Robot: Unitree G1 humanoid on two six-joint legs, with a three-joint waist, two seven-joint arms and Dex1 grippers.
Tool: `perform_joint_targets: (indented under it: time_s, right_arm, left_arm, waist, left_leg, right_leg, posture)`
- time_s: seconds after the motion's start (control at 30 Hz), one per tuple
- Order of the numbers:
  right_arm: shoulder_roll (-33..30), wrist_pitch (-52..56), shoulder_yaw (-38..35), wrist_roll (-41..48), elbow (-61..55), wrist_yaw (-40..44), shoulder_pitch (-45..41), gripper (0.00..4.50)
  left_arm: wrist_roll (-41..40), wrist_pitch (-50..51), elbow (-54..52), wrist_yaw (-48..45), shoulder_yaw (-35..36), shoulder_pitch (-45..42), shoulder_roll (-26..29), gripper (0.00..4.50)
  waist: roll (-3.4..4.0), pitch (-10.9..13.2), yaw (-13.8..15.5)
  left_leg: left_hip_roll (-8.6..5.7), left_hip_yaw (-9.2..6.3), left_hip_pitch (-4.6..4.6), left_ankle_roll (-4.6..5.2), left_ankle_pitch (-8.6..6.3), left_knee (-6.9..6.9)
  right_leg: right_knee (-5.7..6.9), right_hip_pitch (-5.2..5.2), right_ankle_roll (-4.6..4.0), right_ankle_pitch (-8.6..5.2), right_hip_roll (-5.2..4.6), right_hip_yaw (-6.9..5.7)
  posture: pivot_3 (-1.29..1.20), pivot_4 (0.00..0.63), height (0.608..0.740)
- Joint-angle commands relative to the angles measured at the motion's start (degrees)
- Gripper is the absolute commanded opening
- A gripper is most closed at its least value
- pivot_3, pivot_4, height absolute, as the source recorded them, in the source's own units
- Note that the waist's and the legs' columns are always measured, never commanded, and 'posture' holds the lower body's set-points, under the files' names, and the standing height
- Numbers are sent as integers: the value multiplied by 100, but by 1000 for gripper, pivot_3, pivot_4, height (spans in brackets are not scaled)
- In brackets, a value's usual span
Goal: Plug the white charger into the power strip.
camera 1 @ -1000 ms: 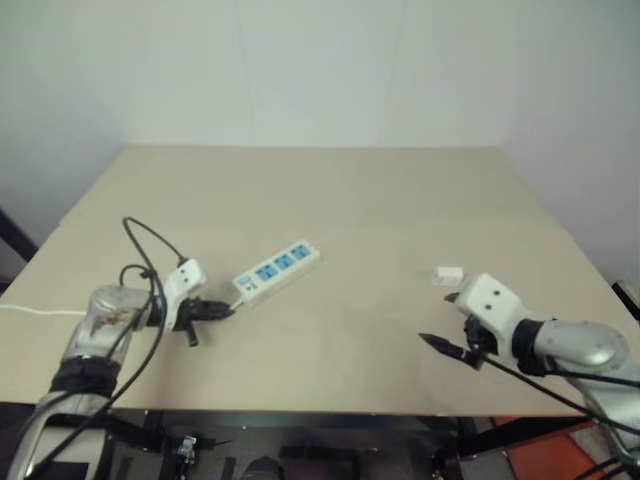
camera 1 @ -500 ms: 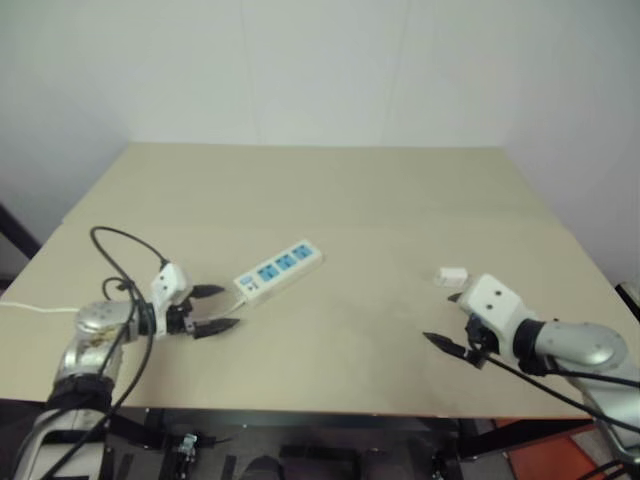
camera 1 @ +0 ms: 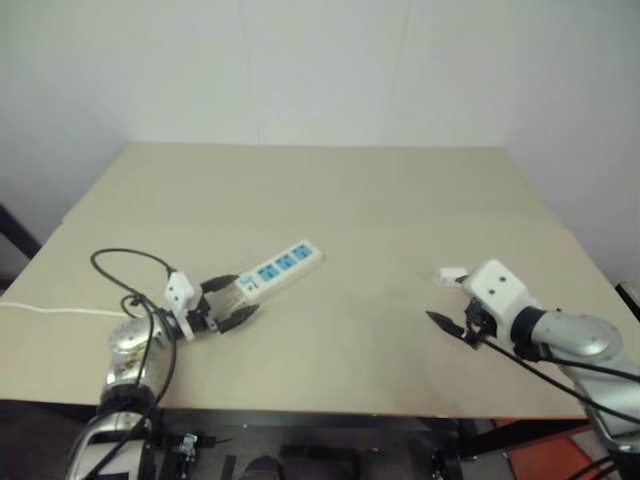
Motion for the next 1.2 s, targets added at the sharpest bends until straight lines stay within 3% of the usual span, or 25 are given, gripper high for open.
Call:
perform_joint_targets:
  time_s: [0.03, 0.53, 0.7, 0.93, 1.1, 1.2]
  right_arm:
    - [13, -96, -142, -95, -218, -113, 26, 4500]
    - [-7, 79, -325, -147, -445, -277, 314, 4500]
    - [-18, 111, -342, -160, -470, -304, 336, 4500]
    - [-10, 122, -289, -121, -418, -278, 208, 4500]
    - [-501, -57, -192, -62, 90, 299, -245, 4500]
    - [-1131, -436, 246, -193, 797, 1076, -898, 4500]
  left_arm:
    - [201, -480, 411, 21, -60, -256, 0, 4480]
    - [623, -803, 1832, -75, -140, -970, -225, 4480]
    - [587, -659, 1943, -112, -78, -1019, -262, 3260]
    - [683, -600, 1936, -368, -204, -1042, -291, 3247]
    - [742, -500, 1907, -943, -327, -1271, -288, 3247]
    - [830, -470, 1960, -1289, -439, -1431, -254, 3247]
  waist:
    - [0, 0, -5]
    - [0, -1, -8]
    - [1, -3, -2]
    - [2, -4, 2]
    - [2, -4, 28]
    - [2, -3, 38]
  left_leg:
    - [-1, 0, 0, 0, 0, 0]
    - [-1, -1, 2, 0, 0, -1]
    - [-1, -1, 3, 0, 0, -1]
    - [-1, -1, 5, 0, 0, -1]
    - [-5, -1, 2, 0, 0, 0]
    - [-4, -1, 0, 0, 0, -1]
  right_leg:
    - [0, 0, 4, -2, 0, 0]
    - [-1, 3, 17, -10, 0, 0]
    - [-1, 5, 23, -13, 0, -1]
    - [-1, 7, 28, -16, 0, 0]
    - [-3, 6, 31, -18, -2, 0]
    - [-6, 4, 31, -17, -2, -1]
  posture:
    - [0, 150, 740]
    - [0, 150, 740]
    - [0, 150, 740]
    - [0, 150, 740]
    - [0, 150, 740]
    - [0, 150, 740]
